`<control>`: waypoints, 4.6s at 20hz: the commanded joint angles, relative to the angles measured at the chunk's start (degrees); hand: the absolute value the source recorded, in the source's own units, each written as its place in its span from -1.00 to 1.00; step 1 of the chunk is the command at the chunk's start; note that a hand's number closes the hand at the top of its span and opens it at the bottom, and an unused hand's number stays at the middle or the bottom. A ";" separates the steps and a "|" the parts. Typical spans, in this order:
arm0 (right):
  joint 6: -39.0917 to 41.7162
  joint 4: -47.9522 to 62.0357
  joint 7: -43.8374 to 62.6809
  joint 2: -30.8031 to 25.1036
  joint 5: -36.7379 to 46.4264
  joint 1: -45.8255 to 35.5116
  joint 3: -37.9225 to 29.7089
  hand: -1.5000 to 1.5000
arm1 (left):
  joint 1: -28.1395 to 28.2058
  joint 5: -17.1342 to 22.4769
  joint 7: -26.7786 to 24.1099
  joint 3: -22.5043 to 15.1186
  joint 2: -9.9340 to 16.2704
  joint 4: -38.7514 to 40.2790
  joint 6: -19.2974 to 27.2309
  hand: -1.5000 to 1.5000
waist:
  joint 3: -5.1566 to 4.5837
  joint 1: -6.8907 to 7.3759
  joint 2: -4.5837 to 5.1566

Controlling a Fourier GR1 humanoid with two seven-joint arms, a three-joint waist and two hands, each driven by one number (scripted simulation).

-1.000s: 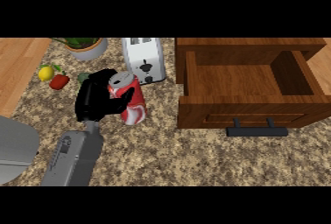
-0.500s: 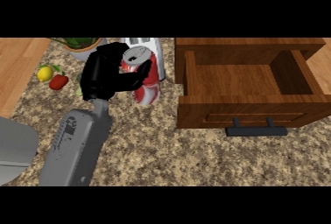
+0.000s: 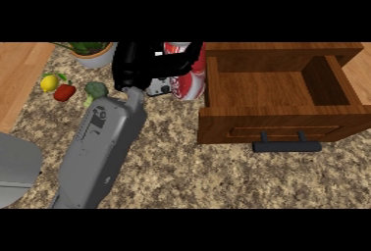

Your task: Pick up the can, place it into the drawer and close the drawer

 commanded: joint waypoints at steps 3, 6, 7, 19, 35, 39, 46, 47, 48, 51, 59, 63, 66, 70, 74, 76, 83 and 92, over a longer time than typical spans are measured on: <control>-4.26 -2.06 3.96 -0.38 2.30 -4.25 1.66 -1.00 | -8.83 4.24 -3.56 -5.00 -0.09 8.99 6.31 1.00 | -0.02 -0.29 0.17; -3.27 -1.90 -2.42 0.77 4.14 1.57 6.71 -1.00 | -14.24 4.01 -2.25 -1.80 -0.09 13.32 5.75 1.00 | 0.03 -0.57 0.08; -3.25 -1.19 2.52 -0.39 2.53 -2.75 2.73 -1.00 | -17.55 3.04 0.89 -1.13 -0.09 13.20 6.41 1.00 | 0.01 -0.10 0.07; -2.89 -3.12 3.69 -2.33 -1.34 -1.68 2.20 -1.00 | -25.80 15.81 -11.25 -8.86 -0.09 30.82 10.70 1.00 | 0.02 -2.12 0.40; -2.53 -1.00 2.52 -1.97 0.40 -3.69 3.14 -1.00 | -31.93 32.17 -16.45 -20.85 -0.09 41.07 15.18 1.00 | 0.10 -4.00 0.70; -5.08 -3.56 5.30 -2.67 -0.51 -4.43 2.87 -1.00 | -33.76 33.07 -14.79 -23.96 -0.09 43.36 16.48 1.00 | 0.07 -3.52 0.58; -6.18 -4.19 6.31 -2.85 0.63 -7.14 4.47 -1.00 | -33.48 35.63 -17.62 -27.99 -0.09 46.56 19.33 -1.00 | 0.08 -4.10 0.90; -5.01 -0.65 5.75 -4.65 -0.12 -6.94 2.47 -1.00 | -31.78 36.56 -17.30 -28.51 -0.09 45.53 18.18 -1.00 | 0.08 -3.48 0.75; -5.03 -1.52 4.94 -0.83 3.61 -7.57 6.69 -1.00 | -36.36 36.92 -16.52 -27.75 -0.09 48.02 20.08 -1.00 | 0.14 -4.55 1.25; -3.20 -1.69 3.34 -0.57 2.99 -5.84 5.34 -1.00 | -34.59 38.60 -18.67 -28.72 -0.09 48.06 21.02 -1.00 | 0.14 -4.95 1.13; -5.54 -1.87 5.20 -2.21 3.47 -8.44 5.11 -1.00 | -34.82 42.20 -20.99 -29.67 -0.09 49.07 21.02 -1.00 | 0.08 -3.96 1.14; -3.75 -3.70 0.44 -2.16 7.97 -9.13 3.94 -1.00 | -33.70 43.61 -24.36 -29.26 -0.09 48.61 19.72 -1.00 | 0.07 -3.75 1.12; -1.06 -4.72 -3.54 -6.89 14.61 -11.99 2.60 -1.00 | -33.65 44.62 -25.94 -28.69 -0.09 47.95 19.71 -1.00 | 0.06 -3.71 1.55; 0.38 -11.03 -4.46 -4.39 17.89 -11.22 6.88 -1.00 | -34.38 45.69 -27.64 -28.50 -0.09 48.24 19.51 -1.00 | 0.04 -3.35 1.10; -0.29 -7.04 -8.06 -6.30 28.07 -17.53 10.02 -1.00 | -32.87 45.88 -31.40 -29.75 -0.09 47.63 18.69 -1.00 | 0.05 -2.03 1.41; -0.69 -9.08 -8.57 -4.83 34.41 -18.03 13.48 -1.00 | -34.45 46.44 -30.65 -29.86 -0.09 46.53 21.47 -1.00 | 0.04 -1.40 1.10; -3.70 -2.48 -9.80 -6.22 52.66 -26.17 23.84 -1.00 | -35.06 48.51 -27.90 -30.21 -0.09 43.56 22.16 -1.00 | 0.02 -0.06 0.67; -13.04 11.46 -14.00 -5.48 74.16 -36.06 36.70 -1.00 | -34.91 44.58 -24.84 -28.62 -0.09 44.41 22.10 -1.00 | -0.01 1.78 0.18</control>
